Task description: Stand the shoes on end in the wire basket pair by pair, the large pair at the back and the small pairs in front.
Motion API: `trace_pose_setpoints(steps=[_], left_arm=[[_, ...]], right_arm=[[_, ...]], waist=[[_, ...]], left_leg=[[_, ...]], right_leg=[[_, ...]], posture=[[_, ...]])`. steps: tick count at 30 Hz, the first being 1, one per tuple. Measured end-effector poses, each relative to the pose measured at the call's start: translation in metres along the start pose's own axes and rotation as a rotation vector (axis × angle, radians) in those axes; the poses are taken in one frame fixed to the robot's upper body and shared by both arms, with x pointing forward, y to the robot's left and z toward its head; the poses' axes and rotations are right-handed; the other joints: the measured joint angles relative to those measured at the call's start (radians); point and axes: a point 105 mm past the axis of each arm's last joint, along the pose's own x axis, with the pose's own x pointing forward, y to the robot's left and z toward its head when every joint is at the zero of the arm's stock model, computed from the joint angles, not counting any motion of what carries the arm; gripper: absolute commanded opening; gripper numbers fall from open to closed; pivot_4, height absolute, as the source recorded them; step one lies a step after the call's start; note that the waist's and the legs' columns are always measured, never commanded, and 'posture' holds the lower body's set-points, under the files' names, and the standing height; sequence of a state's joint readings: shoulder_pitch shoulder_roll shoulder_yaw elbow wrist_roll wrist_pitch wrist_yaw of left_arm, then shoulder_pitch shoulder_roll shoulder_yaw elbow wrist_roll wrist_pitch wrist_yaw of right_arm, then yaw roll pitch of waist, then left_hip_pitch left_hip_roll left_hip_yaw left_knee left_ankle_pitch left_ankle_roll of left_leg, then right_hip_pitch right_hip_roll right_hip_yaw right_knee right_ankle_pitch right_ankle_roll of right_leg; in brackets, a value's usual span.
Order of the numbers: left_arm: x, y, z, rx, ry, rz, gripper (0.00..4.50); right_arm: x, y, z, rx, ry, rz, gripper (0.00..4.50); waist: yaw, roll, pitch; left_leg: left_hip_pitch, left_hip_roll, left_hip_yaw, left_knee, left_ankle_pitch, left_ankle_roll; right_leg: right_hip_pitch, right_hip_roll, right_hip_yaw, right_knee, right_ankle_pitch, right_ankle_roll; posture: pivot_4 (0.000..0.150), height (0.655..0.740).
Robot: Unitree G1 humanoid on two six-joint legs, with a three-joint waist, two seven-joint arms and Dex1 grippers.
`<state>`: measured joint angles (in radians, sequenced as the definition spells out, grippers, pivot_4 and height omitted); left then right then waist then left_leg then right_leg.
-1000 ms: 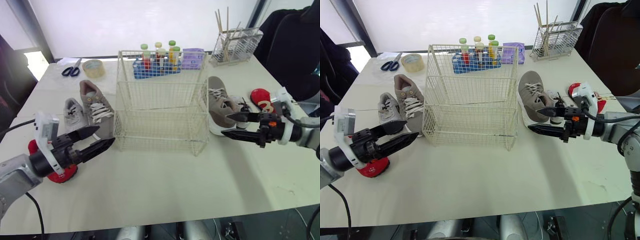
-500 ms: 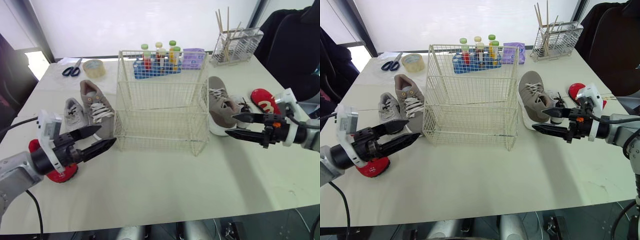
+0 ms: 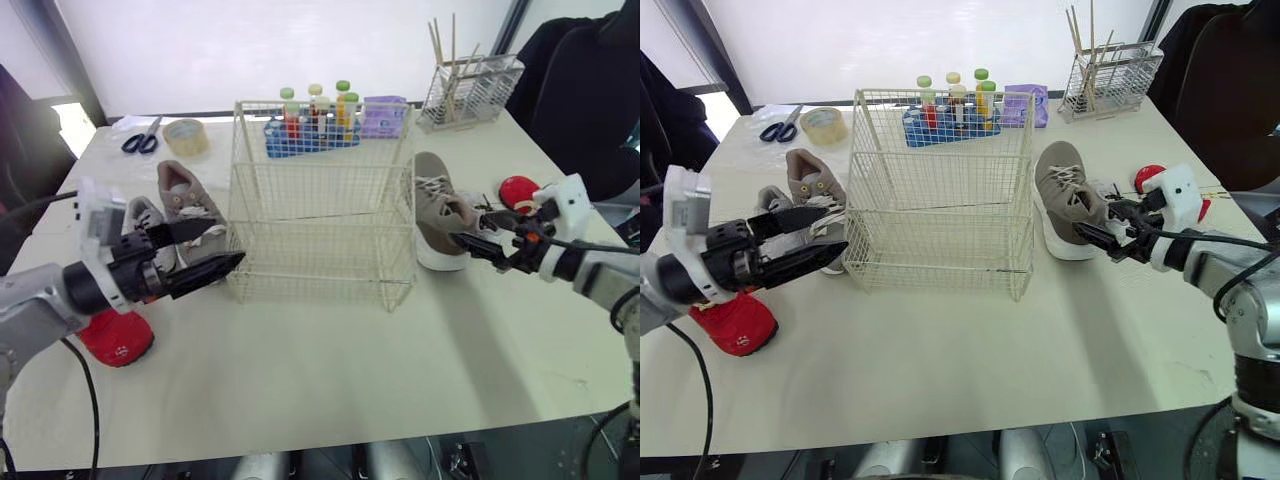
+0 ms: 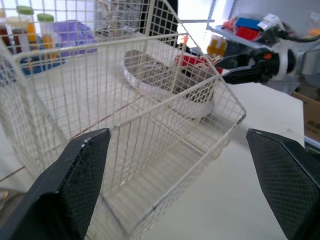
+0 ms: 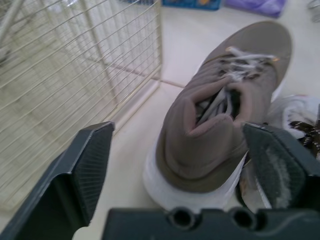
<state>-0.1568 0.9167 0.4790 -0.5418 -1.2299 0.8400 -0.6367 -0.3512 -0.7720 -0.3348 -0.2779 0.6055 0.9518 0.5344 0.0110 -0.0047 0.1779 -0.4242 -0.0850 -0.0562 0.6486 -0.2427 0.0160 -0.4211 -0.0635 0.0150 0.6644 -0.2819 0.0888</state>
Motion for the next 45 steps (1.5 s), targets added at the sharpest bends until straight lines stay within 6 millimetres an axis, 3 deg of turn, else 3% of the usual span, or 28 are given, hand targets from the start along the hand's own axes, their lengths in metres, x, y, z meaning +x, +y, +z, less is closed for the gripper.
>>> trace_pose_setpoints(steps=[9, 17, 20, 24, 26, 28, 31, 34, 39, 43, 45], left_arm=[[0.008, 0.005, -0.003, -0.011, 0.016, -0.018, 4.50], [0.009, 0.006, -0.005, -0.017, 0.013, -0.015, 4.50], [0.009, 0.006, -0.006, -0.017, 0.012, -0.015, 4.50], [0.009, 0.006, -0.007, -0.015, 0.019, -0.009, 4.50], [0.009, 0.007, -0.008, -0.012, 0.021, -0.005, 4.50], [0.009, 0.007, -0.007, -0.012, 0.016, -0.008, 4.50], [0.013, 0.007, -0.007, -0.009, 0.015, -0.023, 4.50], [0.014, 0.008, -0.006, -0.002, 0.017, -0.029, 4.50], [0.016, 0.010, -0.004, 0.007, 0.011, -0.033, 4.50], [0.017, 0.010, -0.005, 0.006, 0.002, -0.029, 4.50], [0.015, 0.011, -0.009, -0.007, 0.008, -0.014, 4.50]], right_arm=[[0.021, 0.007, -0.019, 0.097, -0.015, -0.246, 4.44], [0.033, 0.011, -0.025, 0.043, -0.040, -0.338, 4.44], [0.025, 0.008, -0.005, -0.079, -0.099, -0.274, 4.44], [0.003, 0.000, 0.042, -0.246, -0.189, -0.169, 4.44], [-0.009, 0.008, 0.065, -0.295, -0.232, -0.049, 4.44], [-0.020, 0.036, 0.078, -0.326, -0.250, 0.161, 4.44], [-0.036, 0.085, 0.070, -0.352, -0.153, 0.516, 4.44], [-0.047, 0.111, 0.055, -0.429, -0.015, 0.730, 4.44], [-0.032, 0.132, 0.034, -0.541, 0.068, 0.871, 4.44], [0.004, 0.130, 0.010, -0.666, 0.146, 0.797, 4.44], [0.011, 0.133, 0.005, -0.690, 0.160, 0.783, 4.44]], waist=[[-0.001, 0.000, 0.000], [-0.004, 0.000, 0.000], [-0.004, 0.001, 0.000], [-0.003, 0.001, 0.000], [-0.003, 0.001, 0.000], [-0.004, 0.001, 0.000], [-0.004, 0.001, 0.000], [-0.001, 0.000, 0.000], [-0.001, 0.000, 0.000], [-0.001, 0.000, 0.000], [0.001, 0.000, 0.000]], left_leg=[[0.000, 0.000, 0.000, 0.000, 0.001, -0.001], [0.000, 0.000, 0.000, 0.000, 0.002, -0.004], [0.000, -0.001, 0.000, 0.000, 0.002, -0.003], [0.000, -0.001, 0.000, 0.000, 0.001, -0.001], [0.001, 0.000, 0.000, 0.000, 0.001, 0.000], [0.001, 0.001, 0.000, 0.000, 0.000, 0.000], [0.001, 0.002, 0.000, 0.000, 0.000, 0.001], [0.001, 0.002, 0.000, 0.001, 0.000, 0.001], [0.002, 0.002, 0.000, 0.001, 0.000, 0.001], [0.000, 0.002, 0.001, 0.001, 0.000, 0.000], [-0.002, 0.002, 0.000, 0.001, 0.000, 0.000]], right_leg=[[0.000, 0.000, 0.000, 0.001, 0.000, 0.000], [-0.001, 0.001, 0.000, 0.001, 0.000, 0.000], [-0.001, 0.001, 0.000, 0.001, 0.000, 0.000], [0.000, 0.001, 0.000, 0.001, 0.000, 0.000], [0.001, 0.001, 0.000, 0.001, 0.000, 0.000], [0.001, 0.001, -0.001, 0.000, 0.000, 0.000], [0.002, 0.001, -0.001, 0.000, 0.000, 0.000], [0.003, 0.001, -0.001, -0.001, 0.000, 0.000], [0.003, 0.001, -0.001, -0.001, 0.000, 0.000], [0.001, 0.001, 0.000, -0.001, 0.000, 0.000], [-0.002, 0.001, 0.000, -0.001, 0.000, 0.000]], posture=[[0.150, 0.7400], [0.150, 0.7400], [0.150, 0.7400], [0.150, 0.7400], [0.150, 0.7400], [0.150, 0.7400], [0.150, 0.7400], [0.150, 0.7400], [0.150, 0.7400], [0.150, 0.7400], [0.150, 0.7400]])
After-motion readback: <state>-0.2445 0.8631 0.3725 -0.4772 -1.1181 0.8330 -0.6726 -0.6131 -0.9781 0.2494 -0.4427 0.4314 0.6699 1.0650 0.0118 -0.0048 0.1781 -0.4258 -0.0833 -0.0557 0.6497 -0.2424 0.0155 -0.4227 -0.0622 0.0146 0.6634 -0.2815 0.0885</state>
